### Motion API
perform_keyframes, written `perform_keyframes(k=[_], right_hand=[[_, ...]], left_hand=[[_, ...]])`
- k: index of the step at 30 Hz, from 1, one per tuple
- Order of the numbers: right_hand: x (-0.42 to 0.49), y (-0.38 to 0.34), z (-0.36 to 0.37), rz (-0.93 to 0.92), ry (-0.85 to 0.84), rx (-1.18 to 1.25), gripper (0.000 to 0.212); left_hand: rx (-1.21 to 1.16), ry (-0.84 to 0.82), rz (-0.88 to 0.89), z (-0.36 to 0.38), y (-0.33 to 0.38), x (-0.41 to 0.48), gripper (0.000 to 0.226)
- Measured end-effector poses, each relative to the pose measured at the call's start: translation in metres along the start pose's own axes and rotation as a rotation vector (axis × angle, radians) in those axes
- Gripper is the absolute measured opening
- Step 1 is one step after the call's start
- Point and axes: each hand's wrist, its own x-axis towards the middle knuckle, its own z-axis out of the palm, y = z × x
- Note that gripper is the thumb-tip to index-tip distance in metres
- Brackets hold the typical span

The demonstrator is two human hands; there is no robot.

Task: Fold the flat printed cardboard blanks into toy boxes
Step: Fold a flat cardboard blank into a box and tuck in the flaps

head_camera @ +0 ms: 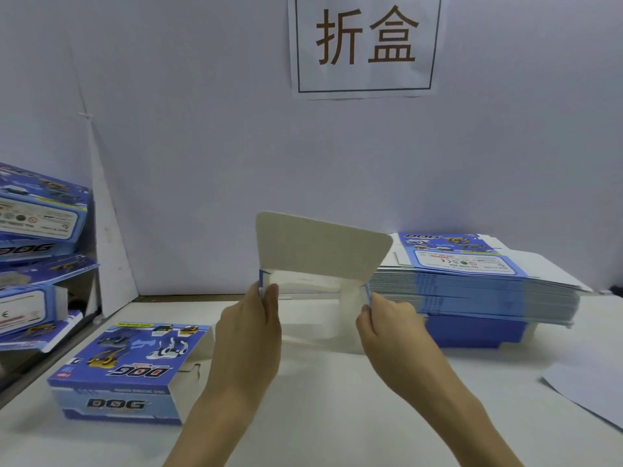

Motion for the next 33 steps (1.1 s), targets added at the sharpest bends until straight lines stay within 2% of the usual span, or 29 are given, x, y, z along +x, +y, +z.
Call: perform_keyframes(k=[4,8,10,12,13,15,16,18,20,21,24,27,28,31,33], right_hand=[[0.000,0.000,-0.001,0.040,0.063,0.077,0.037],[-0.001,-0.001,-0.003,0.054,-0.120,0.019,0.025],[-0.001,0.000,-0.003,0.059,-0.064,0.088,0.021],[0.002,0.002,-0.002,0.141,0.098,0.298,0.022],[0.003,0.005,-0.003,0.214,0.151,0.459,0.020],[0.007,0.008,-0.009,0.342,0.111,0.832,0.007],[0.008,0.009,-0.013,0.379,0.053,0.993,0.008],[0.007,0.011,-0.021,0.400,-0.074,1.178,0.014],[0.005,0.010,-0.027,0.390,-0.191,1.204,0.024],[0.003,0.009,-0.029,0.370,-0.248,1.175,0.027],[0.002,0.012,-0.034,0.302,-0.313,0.985,0.031],[0.002,0.016,-0.043,0.273,-0.254,0.867,0.041],[0.002,0.017,-0.045,0.271,-0.188,0.882,0.044],[0.006,0.026,-0.045,0.229,0.166,1.115,0.035],[0.012,0.034,-0.042,0.226,0.254,1.382,0.021]], left_hand=[[0.183,0.048,0.055,0.001,-0.003,0.003,0.038],[0.227,0.062,0.093,0.002,-0.006,0.003,0.028],[0.160,0.057,0.159,0.003,-0.007,0.004,0.033],[-0.115,0.071,0.236,-0.001,-0.005,0.004,0.017],[-0.260,0.030,0.225,-0.004,-0.003,0.003,0.033],[-0.494,-0.128,0.258,-0.007,-0.004,0.002,0.081],[-0.487,-0.172,0.347,-0.008,-0.005,0.001,0.101],[-0.224,-0.223,0.536,-0.004,-0.007,-0.001,0.128],[0.077,-0.191,0.585,0.006,-0.010,-0.004,0.139],[0.135,-0.143,0.577,0.009,-0.011,-0.004,0.138],[0.021,-0.111,0.587,0.008,-0.012,-0.001,0.134],[-0.162,-0.142,0.590,-0.001,-0.018,0.004,0.126],[-0.179,-0.147,0.603,-0.004,-0.020,0.005,0.125],[-0.146,-0.168,0.664,-0.006,-0.022,0.006,0.122],[-0.192,-0.183,0.703,-0.007,-0.020,0.007,0.125]])
